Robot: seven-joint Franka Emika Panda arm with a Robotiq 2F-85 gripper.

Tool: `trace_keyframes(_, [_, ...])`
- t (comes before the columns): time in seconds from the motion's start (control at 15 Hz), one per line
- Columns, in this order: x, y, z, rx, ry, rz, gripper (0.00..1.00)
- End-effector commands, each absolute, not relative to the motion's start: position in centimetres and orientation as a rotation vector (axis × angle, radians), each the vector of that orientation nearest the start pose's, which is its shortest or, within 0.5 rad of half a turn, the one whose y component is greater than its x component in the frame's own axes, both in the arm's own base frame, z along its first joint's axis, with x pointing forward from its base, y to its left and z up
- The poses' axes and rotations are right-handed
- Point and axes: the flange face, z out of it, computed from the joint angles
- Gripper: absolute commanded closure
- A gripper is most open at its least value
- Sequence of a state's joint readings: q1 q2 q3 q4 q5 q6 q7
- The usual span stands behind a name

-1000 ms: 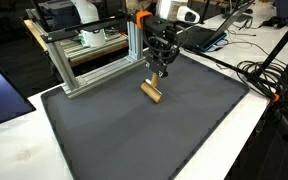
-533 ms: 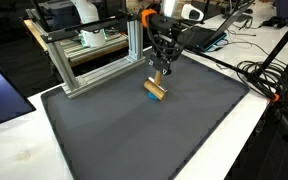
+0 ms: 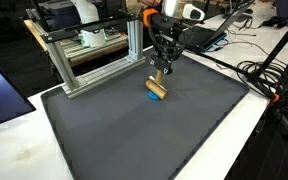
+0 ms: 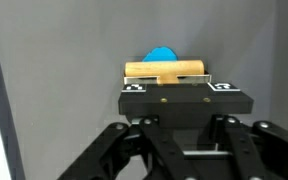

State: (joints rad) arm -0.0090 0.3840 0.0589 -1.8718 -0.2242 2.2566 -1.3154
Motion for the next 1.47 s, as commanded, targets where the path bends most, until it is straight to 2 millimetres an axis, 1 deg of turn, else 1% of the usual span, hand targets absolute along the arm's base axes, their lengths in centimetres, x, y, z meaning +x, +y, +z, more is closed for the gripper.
trace_keyframes(0.0, [62.9, 0.6, 29.6, -2.437, -2.189, 0.24, 0.78])
trace_keyframes(0.27, [63.0, 0.2, 29.2, -2.462, -2.182, 0.273, 0.78])
trace_keyframes(0.47, [63.0, 1.3, 29.0, -2.424, -2.195, 0.255, 0.78])
trace_keyframes(0.87, [63.0, 3.9, 29.8, -2.356, -2.224, 0.196, 0.78])
trace_keyframes(1.2, [63.0, 5.9, 29.5, -2.323, -2.241, 0.178, 0.78])
trace_keyframes(1.33, [62.9, 6.2, 28.8, -2.327, -2.236, 0.196, 0.78])
trace_keyframes(1.4, [62.9, 6.2, 29.0, -2.335, -2.241, 0.201, 0.78])
